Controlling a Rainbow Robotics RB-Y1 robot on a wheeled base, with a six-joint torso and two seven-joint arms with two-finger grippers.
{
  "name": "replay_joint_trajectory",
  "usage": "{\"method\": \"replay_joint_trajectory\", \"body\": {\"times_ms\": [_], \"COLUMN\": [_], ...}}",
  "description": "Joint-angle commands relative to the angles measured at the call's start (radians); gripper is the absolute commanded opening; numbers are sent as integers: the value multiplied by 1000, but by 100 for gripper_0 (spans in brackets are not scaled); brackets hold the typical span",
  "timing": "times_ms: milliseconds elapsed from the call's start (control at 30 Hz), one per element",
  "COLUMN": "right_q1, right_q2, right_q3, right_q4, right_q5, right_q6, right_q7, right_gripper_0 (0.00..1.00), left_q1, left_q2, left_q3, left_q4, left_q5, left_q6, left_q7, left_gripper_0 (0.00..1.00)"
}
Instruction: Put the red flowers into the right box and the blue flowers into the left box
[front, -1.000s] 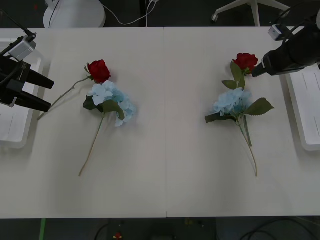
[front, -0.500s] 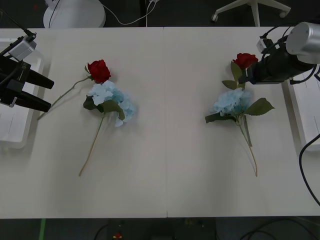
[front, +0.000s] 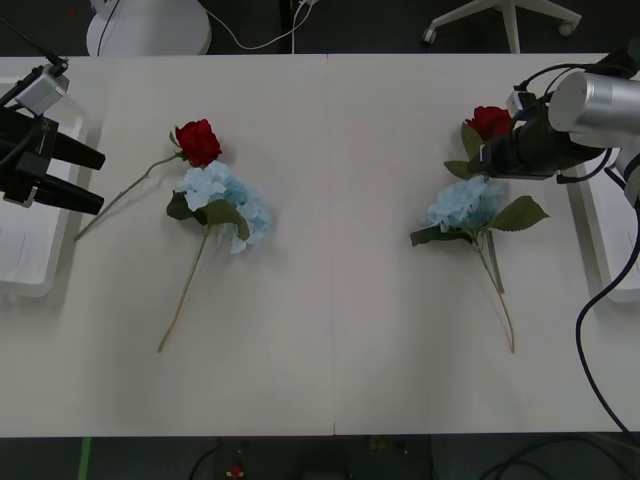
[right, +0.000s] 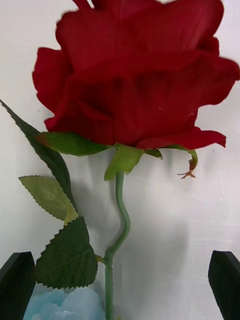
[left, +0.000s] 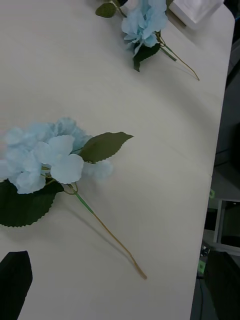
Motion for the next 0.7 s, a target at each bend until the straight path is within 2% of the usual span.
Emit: {"method": "replay_joint_trajectory", "body": {"times_ms": [33, 300, 500, 700], "right_q1": [-51, -51, -51, -51], "right_q2": [26, 41, 54, 69], "right_q3": [-14, -14, -12, -14], "right_q4": [9, 39, 39, 39], "right_q5": [27, 63, 94, 123], "right_q6": [-8, 10, 29, 29], "right_q7": [-50, -69, -89, -109], "right_gripper_0": [100, 100, 100, 100], "left_q1": [-16, -17, -16, -17], "left_q2": [11, -31, -73, -105], "left_q3": [27, 27, 27, 27], "left_q4": [5, -12, -13, -9], "left_q5": [-9, -148, -325, -546], "left_q6": [-56, -221, -333, -390], "left_q7": [-36, -36, -36, -36], "left_gripper_0": [100, 100, 100, 100]}}
